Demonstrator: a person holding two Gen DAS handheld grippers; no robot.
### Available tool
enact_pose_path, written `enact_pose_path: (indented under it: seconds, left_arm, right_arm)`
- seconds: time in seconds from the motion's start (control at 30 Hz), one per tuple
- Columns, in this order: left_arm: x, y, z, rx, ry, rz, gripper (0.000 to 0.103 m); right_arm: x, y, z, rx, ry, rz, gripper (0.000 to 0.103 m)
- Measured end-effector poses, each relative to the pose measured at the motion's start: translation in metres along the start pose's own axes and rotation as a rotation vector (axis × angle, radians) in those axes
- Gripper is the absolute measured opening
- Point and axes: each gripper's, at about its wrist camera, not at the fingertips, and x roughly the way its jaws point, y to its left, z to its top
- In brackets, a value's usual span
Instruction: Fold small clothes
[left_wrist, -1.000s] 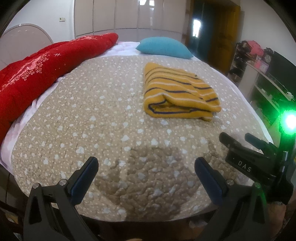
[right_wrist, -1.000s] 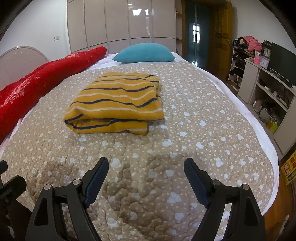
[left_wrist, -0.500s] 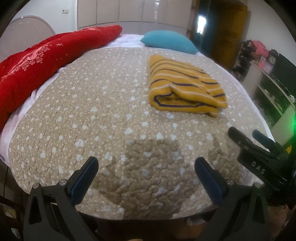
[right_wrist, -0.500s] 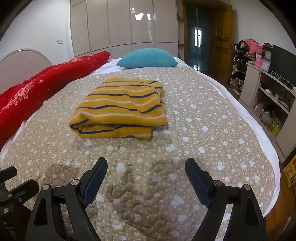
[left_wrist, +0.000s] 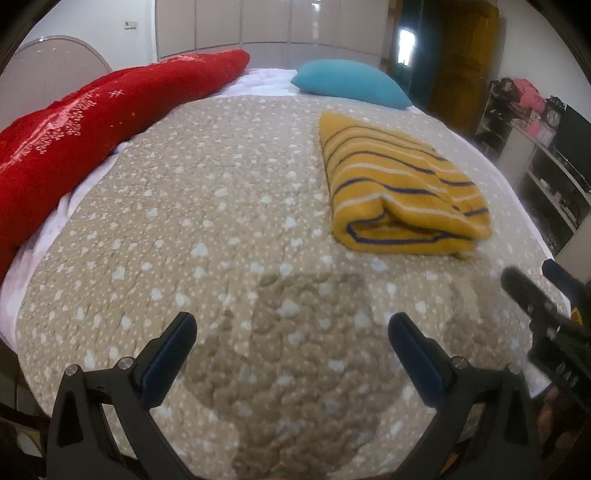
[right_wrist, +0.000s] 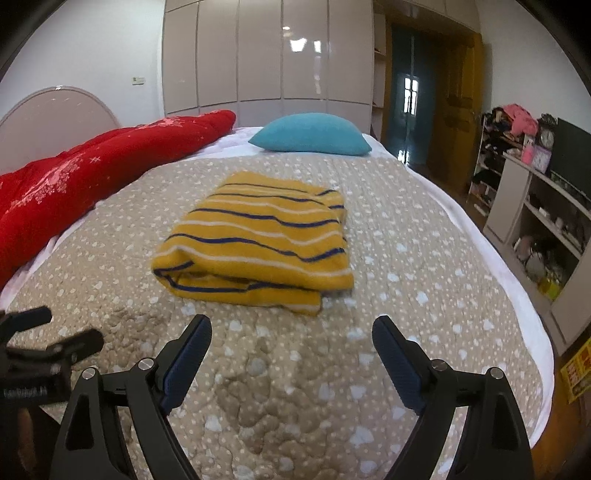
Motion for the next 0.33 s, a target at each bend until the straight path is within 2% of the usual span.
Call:
enact_pose_path:
  seconds: [0.17,0.27,0.33]
  left_arm:
    - [0.018,-0.008,0.012,0.033,0.026,-0.034,0.103]
    - [0.026,-0.014,0.016,0.035,0.034,-0.063,0.103]
    - [0.036,-0.015,0.017,0.02,0.067,-0.083,0.103]
  right_arm:
    - [0.012,-0.001,0.005,-0.005,0.017,-0.028,0.092]
    - [0.019,-0.004,0.011,0.012,0.033,-0.003,0.092]
    - [0.024,-0.003,0.013,0.013,0.045,0.018,0.092]
